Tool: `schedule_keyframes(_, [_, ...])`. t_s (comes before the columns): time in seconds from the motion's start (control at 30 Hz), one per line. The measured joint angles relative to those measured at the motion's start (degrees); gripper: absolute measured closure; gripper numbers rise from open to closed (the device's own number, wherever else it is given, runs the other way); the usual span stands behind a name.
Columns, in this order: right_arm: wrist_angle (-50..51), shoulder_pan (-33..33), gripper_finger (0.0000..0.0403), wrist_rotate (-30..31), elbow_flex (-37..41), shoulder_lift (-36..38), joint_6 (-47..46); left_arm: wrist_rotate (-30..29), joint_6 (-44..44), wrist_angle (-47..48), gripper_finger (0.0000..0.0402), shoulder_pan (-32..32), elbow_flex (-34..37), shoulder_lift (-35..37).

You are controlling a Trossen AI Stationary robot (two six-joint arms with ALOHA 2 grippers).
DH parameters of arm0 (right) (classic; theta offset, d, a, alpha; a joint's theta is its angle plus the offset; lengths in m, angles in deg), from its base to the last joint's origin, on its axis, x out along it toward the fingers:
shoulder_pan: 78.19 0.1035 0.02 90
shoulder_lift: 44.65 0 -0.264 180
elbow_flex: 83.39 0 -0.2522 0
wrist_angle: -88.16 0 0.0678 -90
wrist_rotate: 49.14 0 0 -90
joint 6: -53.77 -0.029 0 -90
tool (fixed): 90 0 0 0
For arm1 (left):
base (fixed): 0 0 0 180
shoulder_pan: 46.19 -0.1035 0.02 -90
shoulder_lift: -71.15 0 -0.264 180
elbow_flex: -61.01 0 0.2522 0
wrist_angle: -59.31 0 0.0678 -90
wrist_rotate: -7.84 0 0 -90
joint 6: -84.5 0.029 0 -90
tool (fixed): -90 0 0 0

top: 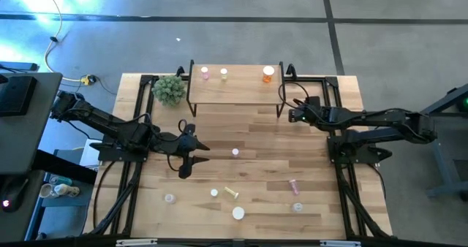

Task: Pick and place medicine bottles onto shelf by color
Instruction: Put the top transparent pill bottle on the shelf

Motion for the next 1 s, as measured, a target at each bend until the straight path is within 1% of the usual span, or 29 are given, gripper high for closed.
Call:
schedule_keyframes(0.17, [-0.49,0.00,0.0160,0.02,0.00,-0.66,0.17,0.00,0.00,0.00,0.0229,0.01,0.00,0.00])
schedule_keyframes(0.57, [-0.93,0.00,0.0164,0.49,0.00,-5.85,0.15,0.00,0.00,-0.02,0.0229,-0.01,0.00,0.00])
schedule_keyframes(0.83, [-1.67,0.00,0.0218,2.69,0.00,-5.97,-0.26,0.00,0.00,-0.02,0.0229,-0.01,0.00,0.00])
schedule_keyframes(1.0, [-1.51,0.00,0.0244,2.00,0.00,-5.97,-0.27,0.00,0.00,-0.02,0.0229,0.01,0.00,0.00])
